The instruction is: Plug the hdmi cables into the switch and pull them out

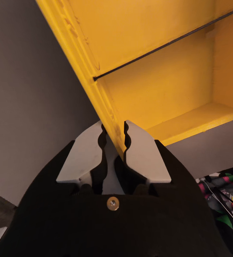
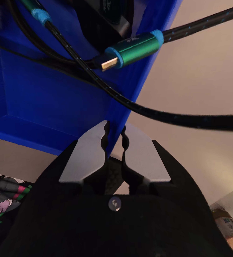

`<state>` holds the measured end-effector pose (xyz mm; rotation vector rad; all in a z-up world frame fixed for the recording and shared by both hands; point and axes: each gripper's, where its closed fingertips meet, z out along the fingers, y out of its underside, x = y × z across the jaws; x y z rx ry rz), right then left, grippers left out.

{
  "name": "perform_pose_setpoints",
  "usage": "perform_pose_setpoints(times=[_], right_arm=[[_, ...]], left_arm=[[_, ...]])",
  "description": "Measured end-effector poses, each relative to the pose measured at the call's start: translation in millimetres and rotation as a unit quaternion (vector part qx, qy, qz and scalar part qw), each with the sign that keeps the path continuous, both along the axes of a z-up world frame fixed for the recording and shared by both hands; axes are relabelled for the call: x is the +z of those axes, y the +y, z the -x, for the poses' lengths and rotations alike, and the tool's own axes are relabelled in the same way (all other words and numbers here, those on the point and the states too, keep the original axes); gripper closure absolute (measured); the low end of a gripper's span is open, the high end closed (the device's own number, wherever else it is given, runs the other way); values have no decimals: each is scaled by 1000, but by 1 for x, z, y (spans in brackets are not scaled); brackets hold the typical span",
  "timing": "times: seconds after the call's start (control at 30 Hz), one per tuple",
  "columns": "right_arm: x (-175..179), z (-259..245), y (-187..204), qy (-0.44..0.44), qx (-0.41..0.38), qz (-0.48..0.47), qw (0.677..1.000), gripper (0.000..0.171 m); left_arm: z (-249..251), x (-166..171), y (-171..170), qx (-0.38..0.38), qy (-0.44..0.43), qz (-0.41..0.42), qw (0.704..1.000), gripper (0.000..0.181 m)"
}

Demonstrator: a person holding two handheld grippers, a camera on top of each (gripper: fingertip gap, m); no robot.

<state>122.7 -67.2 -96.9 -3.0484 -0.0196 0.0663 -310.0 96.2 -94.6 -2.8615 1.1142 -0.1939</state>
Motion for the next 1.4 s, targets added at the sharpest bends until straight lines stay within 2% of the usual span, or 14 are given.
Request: perform_pose_setpoints(times=[0.17, 0.3, 0.37, 0.43, 0.47, 0.5, 0.6, 0.7, 0.73, 0.87, 0.97, 1.1, 1.2, 1.4], right_arm=[[40, -8, -1, -32, -1, -75, 997, 151], [110, 16, 23, -75, 27, -251, 965, 147], [162, 66, 51, -39, 95, -412, 905, 142], [203, 135, 60, 57, 168, -551, 816, 132], [211, 166, 60, 105, 195, -587, 778, 124], [209, 191, 63, 138, 208, -592, 766, 122], [152, 235, 86, 141, 218, -502, 825, 117], [92, 246, 113, 82, 209, -408, 885, 135], [79, 245, 121, 66, 201, -384, 899, 137], [39, 241, 126, 42, 192, -244, 950, 119], [26, 250, 124, 85, 171, -178, 965, 118], [14, 259, 123, 129, 94, -109, 981, 118], [6, 261, 126, 129, 43, -91, 987, 120], [-23, 268, 119, 117, 8, -43, 992, 122]], left_arm=[[-1, 57, 12, 22, -56, -128, 990, 159], [-11, 130, 28, 26, -128, -304, 944, 149], [-20, 167, 31, 31, -169, -388, 906, 144], [-32, 198, 30, 28, -208, -459, 863, 133], [-39, 210, 27, 22, -226, -488, 843, 128], [-46, 221, 23, 16, -240, -512, 824, 126], [-66, 245, 8, -3, -263, -572, 777, 120], [-85, 256, -6, -26, -264, -615, 743, 120], [-90, 256, -9, -31, -260, -620, 739, 120], [-107, 252, -17, -43, -257, -616, 743, 111], [-110, 255, -19, -45, -257, -623, 738, 111], [-112, 255, -20, -48, -260, -621, 738, 110], [-115, 254, -24, -53, -281, -607, 742, 110], [-116, 250, -26, -56, -298, -582, 754, 110]])
